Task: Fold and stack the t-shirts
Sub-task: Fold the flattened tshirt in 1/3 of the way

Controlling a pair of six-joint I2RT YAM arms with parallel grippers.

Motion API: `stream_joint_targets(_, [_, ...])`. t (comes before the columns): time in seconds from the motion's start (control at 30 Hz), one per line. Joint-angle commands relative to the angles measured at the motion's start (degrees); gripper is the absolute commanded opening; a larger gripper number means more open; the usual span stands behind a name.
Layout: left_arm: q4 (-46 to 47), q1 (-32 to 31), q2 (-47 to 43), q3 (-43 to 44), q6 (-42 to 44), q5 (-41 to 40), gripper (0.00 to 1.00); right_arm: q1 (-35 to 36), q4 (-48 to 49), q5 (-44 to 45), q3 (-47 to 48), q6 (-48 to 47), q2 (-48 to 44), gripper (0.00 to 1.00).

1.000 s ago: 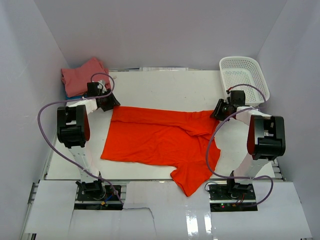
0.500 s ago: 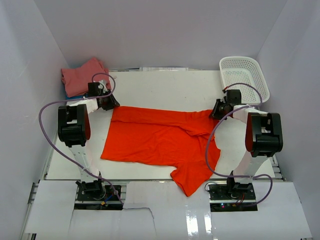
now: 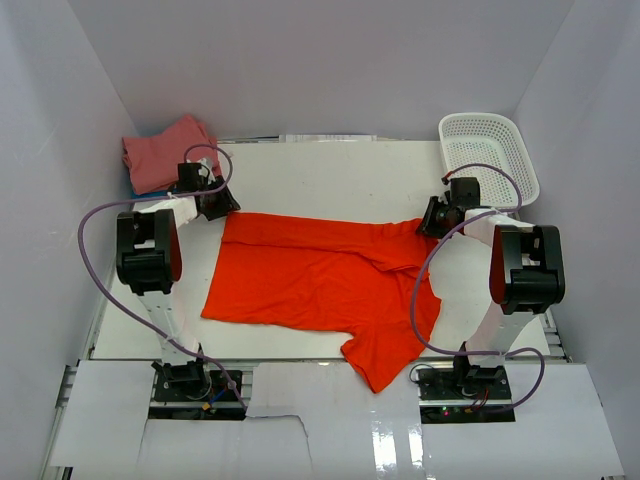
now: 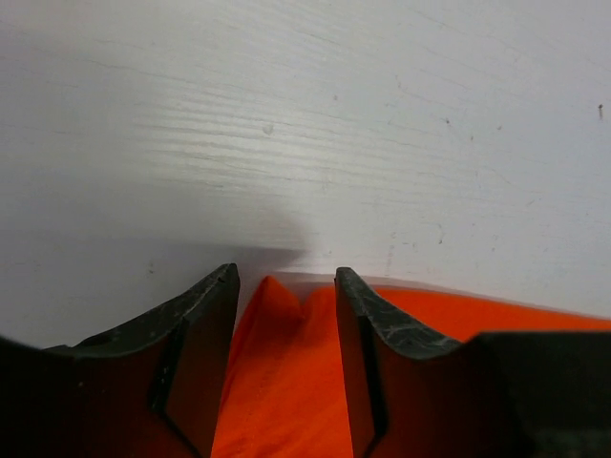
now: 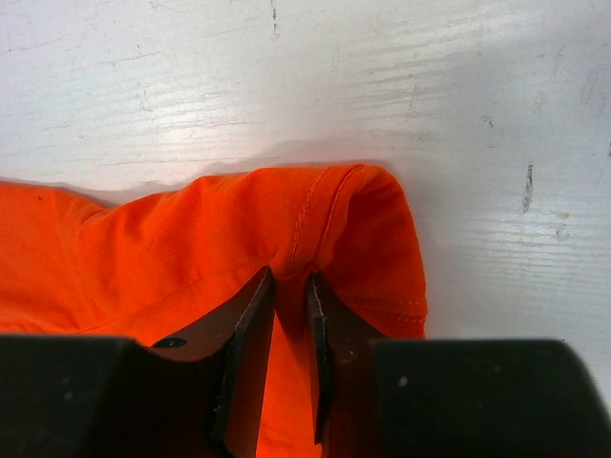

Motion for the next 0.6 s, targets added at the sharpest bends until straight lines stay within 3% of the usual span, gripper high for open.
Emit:
stream_joint_targets(0.0, [-0.98, 0.14, -4.19, -1.05, 0.91, -2.93, 0.56, 0.04, -0.11, 0.19, 2.01, -0.96, -0.15, 0.26])
stream_joint_targets(0.33, [-2.82, 0.14, -4.81, -2.54, 1.35, -3.9, 0.47, 0.22, -0.37, 0.45, 2.1, -1.05, -0.41, 0.27])
stream_joint_targets(0.57, [-5.28, -0.13, -2.0, -1.14, 1.44, -3.02, 0.27, 0.48, -0.72, 0.37, 2.45, -0.78, -0.24, 0.27])
